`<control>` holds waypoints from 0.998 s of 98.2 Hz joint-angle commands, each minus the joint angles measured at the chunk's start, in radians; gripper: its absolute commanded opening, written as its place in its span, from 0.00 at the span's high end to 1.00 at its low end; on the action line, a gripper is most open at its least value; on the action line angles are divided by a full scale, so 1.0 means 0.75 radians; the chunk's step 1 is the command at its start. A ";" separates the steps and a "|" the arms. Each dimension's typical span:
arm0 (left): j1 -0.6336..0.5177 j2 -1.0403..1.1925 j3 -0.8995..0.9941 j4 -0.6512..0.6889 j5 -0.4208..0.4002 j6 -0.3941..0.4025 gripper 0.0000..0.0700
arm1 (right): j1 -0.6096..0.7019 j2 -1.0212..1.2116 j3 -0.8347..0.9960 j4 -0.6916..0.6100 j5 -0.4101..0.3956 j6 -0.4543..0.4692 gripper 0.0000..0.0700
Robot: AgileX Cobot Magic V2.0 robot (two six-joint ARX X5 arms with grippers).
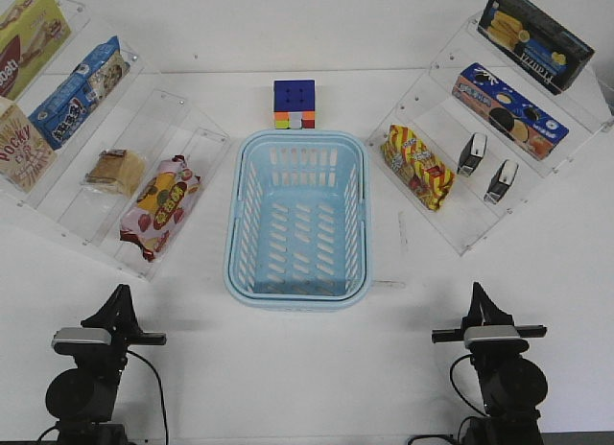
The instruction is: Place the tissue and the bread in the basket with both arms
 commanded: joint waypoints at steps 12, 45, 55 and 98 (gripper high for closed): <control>0.003 -0.002 -0.027 0.019 0.002 0.011 1.00 | 0.001 -0.001 -0.002 0.015 0.001 0.020 1.00; 0.003 -0.002 -0.027 0.018 0.002 0.011 1.00 | 0.001 -0.001 -0.002 0.015 0.001 0.020 1.00; 0.003 -0.002 -0.027 0.018 0.002 0.011 1.00 | 0.001 -0.001 -0.002 0.015 0.001 0.020 1.00; 0.003 -0.002 -0.027 0.018 0.002 0.011 1.00 | 0.001 -0.001 0.041 0.083 0.000 0.651 1.00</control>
